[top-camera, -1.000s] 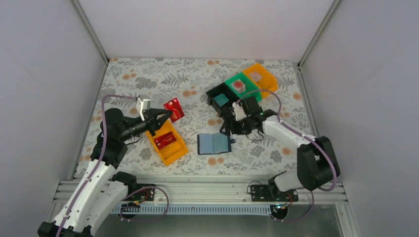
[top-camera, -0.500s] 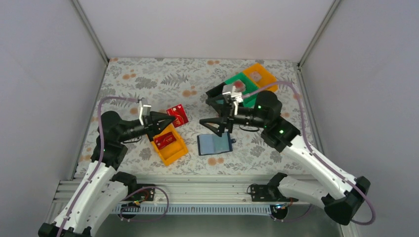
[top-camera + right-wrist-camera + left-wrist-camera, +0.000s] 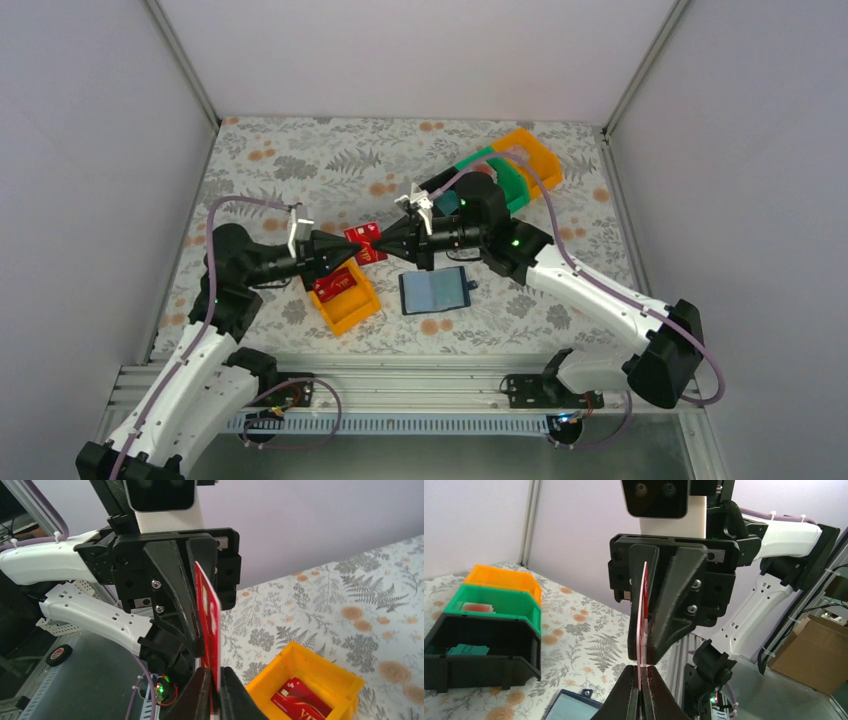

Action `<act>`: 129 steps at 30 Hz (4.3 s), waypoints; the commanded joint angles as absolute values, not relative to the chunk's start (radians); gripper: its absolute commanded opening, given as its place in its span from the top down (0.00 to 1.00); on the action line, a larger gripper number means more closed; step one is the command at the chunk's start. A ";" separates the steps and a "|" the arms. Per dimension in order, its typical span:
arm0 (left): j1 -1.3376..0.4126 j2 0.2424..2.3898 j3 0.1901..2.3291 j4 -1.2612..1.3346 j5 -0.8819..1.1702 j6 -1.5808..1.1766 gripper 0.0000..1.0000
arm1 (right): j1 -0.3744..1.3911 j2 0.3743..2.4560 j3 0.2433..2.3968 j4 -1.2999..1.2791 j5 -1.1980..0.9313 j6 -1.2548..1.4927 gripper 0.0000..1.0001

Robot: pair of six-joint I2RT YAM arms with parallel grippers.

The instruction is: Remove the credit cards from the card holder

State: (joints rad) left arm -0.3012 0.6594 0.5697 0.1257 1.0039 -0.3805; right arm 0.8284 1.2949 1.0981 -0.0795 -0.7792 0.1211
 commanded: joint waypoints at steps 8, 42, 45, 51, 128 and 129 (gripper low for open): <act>-0.307 0.651 0.594 -0.123 0.690 0.005 0.25 | 0.785 1.317 1.148 -0.210 -0.657 0.227 0.96; -0.468 0.464 0.190 0.427 0.607 2.325 0.35 | 0.781 1.567 1.312 -0.345 -0.962 0.395 0.96; -0.477 0.470 0.207 0.414 0.578 2.308 0.50 | 0.790 1.581 1.315 -0.362 -0.958 0.379 0.96; -0.499 0.450 0.215 0.372 0.541 2.276 0.88 | 0.802 1.599 1.312 -0.376 -0.974 0.356 0.96; -0.651 1.478 0.998 -0.918 -0.352 0.314 0.98 | 0.591 1.214 1.127 -0.532 -0.436 0.375 0.01; -0.653 1.479 0.996 -0.919 -0.342 0.317 0.97 | 0.591 1.216 1.127 -0.533 -0.433 0.375 0.01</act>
